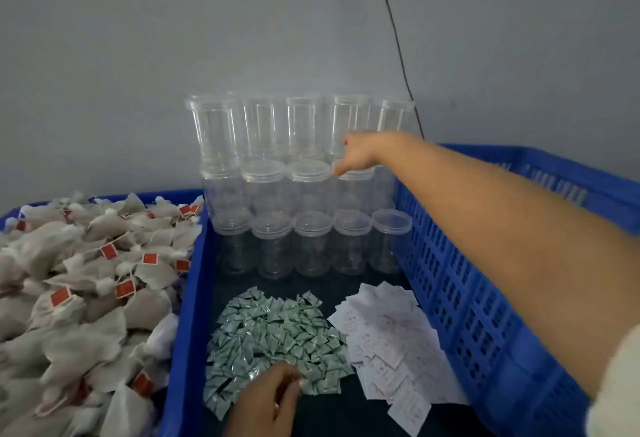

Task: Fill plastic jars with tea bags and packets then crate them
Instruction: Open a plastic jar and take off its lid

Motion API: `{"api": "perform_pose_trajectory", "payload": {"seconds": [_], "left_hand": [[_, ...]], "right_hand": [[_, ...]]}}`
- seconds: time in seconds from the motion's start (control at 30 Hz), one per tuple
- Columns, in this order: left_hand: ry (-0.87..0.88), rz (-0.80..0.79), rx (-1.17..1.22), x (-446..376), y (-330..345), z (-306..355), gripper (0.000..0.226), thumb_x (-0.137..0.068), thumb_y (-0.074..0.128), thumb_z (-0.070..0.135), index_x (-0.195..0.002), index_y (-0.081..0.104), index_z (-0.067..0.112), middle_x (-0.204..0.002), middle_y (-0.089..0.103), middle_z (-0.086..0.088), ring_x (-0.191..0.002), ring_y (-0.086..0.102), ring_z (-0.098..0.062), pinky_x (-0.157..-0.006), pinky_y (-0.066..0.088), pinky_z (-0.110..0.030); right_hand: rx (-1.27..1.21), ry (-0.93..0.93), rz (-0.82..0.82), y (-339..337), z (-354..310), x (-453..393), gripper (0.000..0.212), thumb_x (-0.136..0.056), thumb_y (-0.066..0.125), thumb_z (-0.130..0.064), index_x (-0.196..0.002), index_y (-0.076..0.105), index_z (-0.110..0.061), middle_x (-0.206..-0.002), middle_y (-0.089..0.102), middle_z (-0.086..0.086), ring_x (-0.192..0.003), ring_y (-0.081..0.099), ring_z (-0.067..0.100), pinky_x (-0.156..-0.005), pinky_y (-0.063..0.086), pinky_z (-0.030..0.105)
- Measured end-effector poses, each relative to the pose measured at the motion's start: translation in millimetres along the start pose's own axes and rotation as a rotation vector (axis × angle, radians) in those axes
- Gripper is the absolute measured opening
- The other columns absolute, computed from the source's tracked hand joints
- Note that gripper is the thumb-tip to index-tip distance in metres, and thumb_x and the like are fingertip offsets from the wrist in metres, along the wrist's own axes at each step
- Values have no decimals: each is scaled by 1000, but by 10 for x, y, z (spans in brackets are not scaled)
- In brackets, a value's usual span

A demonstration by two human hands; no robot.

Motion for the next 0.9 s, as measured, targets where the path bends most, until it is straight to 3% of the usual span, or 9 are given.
{"api": "perform_pose_trajectory", "payload": {"seconds": [0.1,0.17,0.3,0.43,0.5,0.6,0.7,0.77,0.9], "left_hand": [[-57,38,59,-1,-53,-114,19,-87,66,15,-79,64,32,-77,67,8,-72,61,4,-69,47,-11],[-74,19,69,26,-83,-125,18,-88,65,15,-81,64,32,-82,67,9,-77,61,6,-71,44,-8],[-33,37,41,27,-109,-139,16,-89,63,18,-82,63,33,-83,66,10,-80,59,10,-72,42,-7],[10,42,46,15,-61,-129,17,-88,65,21,-82,62,36,-79,66,9,-76,61,3,-70,47,-13],[38,47,37,11,-49,-84,17,-88,65,22,-81,62,38,-78,66,11,-76,61,1,-70,50,-17],[142,81,-9,-15,-40,44,24,-88,65,19,-85,58,41,-82,65,15,-83,59,6,-71,49,-15],[387,283,-108,-26,-67,317,24,-87,67,24,-101,53,37,-99,56,24,-98,53,8,-79,45,-13],[549,470,-191,8,-100,518,36,-86,64,36,-118,52,25,-114,51,18,-110,44,5,-92,40,-16],[721,659,-552,133,-64,670,70,-79,56,55,-131,41,10,-135,44,-12,-130,37,-27,-108,29,-41]], "right_hand": [[-44,51,-83,322,137,-124,99,-87,68,-57,-158,18,-10,-163,26,13,-146,31,34,-117,30,44],[-28,55,-66,491,256,-210,97,-87,62,-65,-157,23,-12,-162,27,13,-146,32,34,-116,31,42],[-163,62,74,510,391,-317,75,-87,66,-59,-143,44,-15,-146,48,13,-118,52,28,-88,38,33],[-258,98,103,529,498,-291,65,-85,72,-52,-134,47,-17,-134,53,11,-99,47,21,-79,37,33],[-337,133,176,450,486,-204,72,-82,76,-48,-138,45,-16,-134,52,12,-102,49,24,-80,39,34],[-497,205,335,176,397,110,84,-77,78,-44,-146,38,-16,-144,44,14,-124,49,32,-88,41,33],[-749,162,497,95,197,736,92,-67,72,-56,-147,36,-28,-149,34,10,-131,42,29,-92,41,37],[-823,45,522,328,-11,1279,99,-58,63,-70,-147,35,-36,-146,33,3,-125,42,22,-88,40,36],[-966,-5,222,1111,-223,2075,91,-58,56,-75,-140,48,-37,-135,46,-2,-114,52,8,-86,43,22]]}}
Point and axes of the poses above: each hand's wrist, its own x-axis away from the middle knuckle, its own y-axis out of the palm, z = x × y, the point moved 2 cm from there along -x, towards the middle knuckle
